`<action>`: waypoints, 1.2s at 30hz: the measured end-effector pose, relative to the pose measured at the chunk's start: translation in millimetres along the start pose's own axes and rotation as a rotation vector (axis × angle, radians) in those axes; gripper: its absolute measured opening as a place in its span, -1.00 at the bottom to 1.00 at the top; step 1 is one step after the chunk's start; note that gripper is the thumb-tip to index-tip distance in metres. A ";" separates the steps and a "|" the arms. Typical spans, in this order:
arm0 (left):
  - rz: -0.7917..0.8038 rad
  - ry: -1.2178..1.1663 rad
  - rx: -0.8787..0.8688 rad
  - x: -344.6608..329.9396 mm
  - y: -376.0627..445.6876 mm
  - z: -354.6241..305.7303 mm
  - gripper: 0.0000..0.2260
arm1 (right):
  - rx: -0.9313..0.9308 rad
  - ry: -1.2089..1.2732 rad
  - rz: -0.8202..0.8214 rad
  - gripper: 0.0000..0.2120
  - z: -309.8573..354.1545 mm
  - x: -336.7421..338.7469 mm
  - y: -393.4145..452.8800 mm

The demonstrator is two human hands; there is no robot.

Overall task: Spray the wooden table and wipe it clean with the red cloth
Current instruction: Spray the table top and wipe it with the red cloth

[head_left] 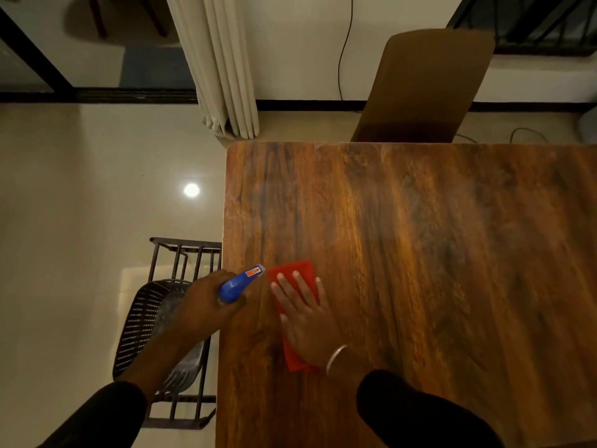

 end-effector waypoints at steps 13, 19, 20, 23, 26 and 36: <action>-0.180 -0.039 0.099 35.2 25.5 28.8 -0.81 | -0.455 -0.039 -0.069 -0.37 -38.5 35.6 108.0; -0.219 -0.021 0.079 42.2 43.5 23.3 -0.84 | 0.035 -0.028 0.018 -0.37 39.4 -9.6 75.9; -0.229 -0.017 0.080 44.1 47.6 24.1 -0.82 | -0.073 -0.013 -0.015 -0.36 8.3 -0.5 67.0; -0.241 -0.007 0.080 44.2 54.1 27.7 -0.78 | -0.400 -0.064 -0.012 -0.40 -88.2 37.4 53.3; -0.228 -0.028 0.089 41.3 57.2 34.1 -0.81 | -0.595 -0.020 -0.039 -0.41 -126.9 66.9 107.8; -0.258 -0.020 0.043 62.3 77.1 23.3 -0.83 | 0.104 -0.089 0.082 -0.40 31.1 20.8 201.6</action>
Point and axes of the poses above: each hand's wrist, its own y-axis towards the middle knuckle, its own x-axis out of the back of the hand, z = x × y, the point moved 4 cm from there along y, towards the middle knuckle, and after that the axes turned 1 degree about y, right-handed, at the moved point
